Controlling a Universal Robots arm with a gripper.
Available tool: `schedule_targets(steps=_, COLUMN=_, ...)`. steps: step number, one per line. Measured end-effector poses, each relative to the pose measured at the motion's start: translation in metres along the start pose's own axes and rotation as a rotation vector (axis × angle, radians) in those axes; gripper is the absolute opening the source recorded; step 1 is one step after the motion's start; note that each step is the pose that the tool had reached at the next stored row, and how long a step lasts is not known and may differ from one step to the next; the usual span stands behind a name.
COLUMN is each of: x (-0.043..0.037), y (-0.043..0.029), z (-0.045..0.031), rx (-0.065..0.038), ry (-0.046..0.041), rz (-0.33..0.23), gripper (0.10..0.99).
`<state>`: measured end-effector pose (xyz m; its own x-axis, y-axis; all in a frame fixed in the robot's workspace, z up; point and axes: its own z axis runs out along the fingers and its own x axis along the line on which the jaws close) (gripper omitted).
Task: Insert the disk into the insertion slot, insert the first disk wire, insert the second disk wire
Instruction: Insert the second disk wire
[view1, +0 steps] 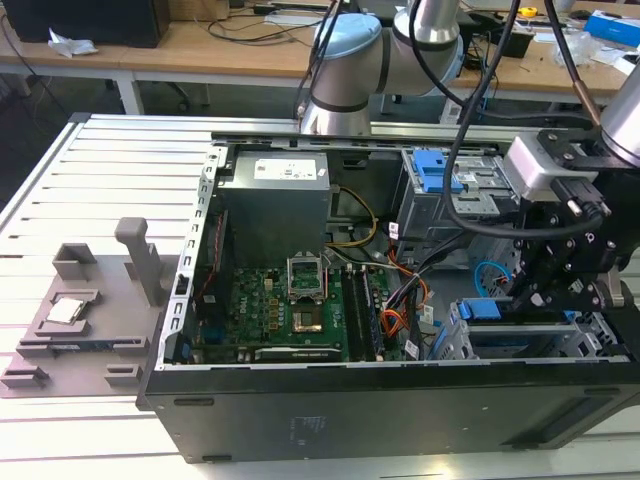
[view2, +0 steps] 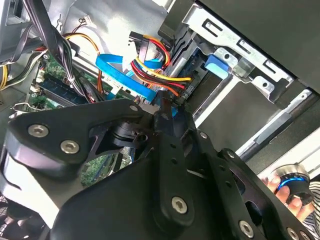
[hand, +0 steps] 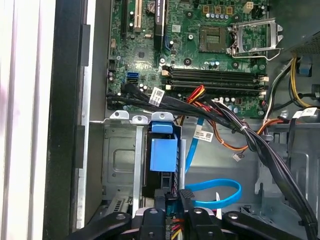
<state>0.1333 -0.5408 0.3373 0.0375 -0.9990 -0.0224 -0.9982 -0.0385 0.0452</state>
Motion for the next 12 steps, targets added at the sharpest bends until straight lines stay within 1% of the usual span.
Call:
schedule_targets(steps=1, x=-0.0001, y=0.0002, z=-0.0030, rx=0.000, ry=-0.0005, rz=0.000, gripper=0.239)
schedule_targets(steps=3, x=-0.0004, y=0.0008, z=-0.0165, rx=0.000, ry=0.0000, rz=0.000, gripper=0.239)
schedule_targets(steps=4, x=-0.0009, y=0.0010, z=-0.0209, rx=0.000, ry=0.0000, rz=0.000, gripper=0.239)
schedule_targets(steps=5, x=-0.0017, y=0.0012, z=-0.0271, rx=0.000, ry=0.0008, rz=0.000, gripper=0.239)
schedule_targets(steps=6, x=-0.0024, y=0.0018, z=-0.0386, rx=0.000, ry=0.0012, rz=0.000, gripper=0.161)
schedule_targets(steps=7, x=-0.0026, y=0.0020, z=-0.0443, rx=0.000, ry=0.0013, rz=0.000, gripper=0.106)
schedule_targets(steps=8, x=-0.0027, y=0.0021, z=-0.0464, rx=0.000, ry=0.0011, rz=0.000, gripper=0.106)
schedule_targets(steps=12, x=-0.0027, y=0.0021, z=-0.0467, rx=0.000, ry=0.0013, rz=0.000, gripper=0.106)
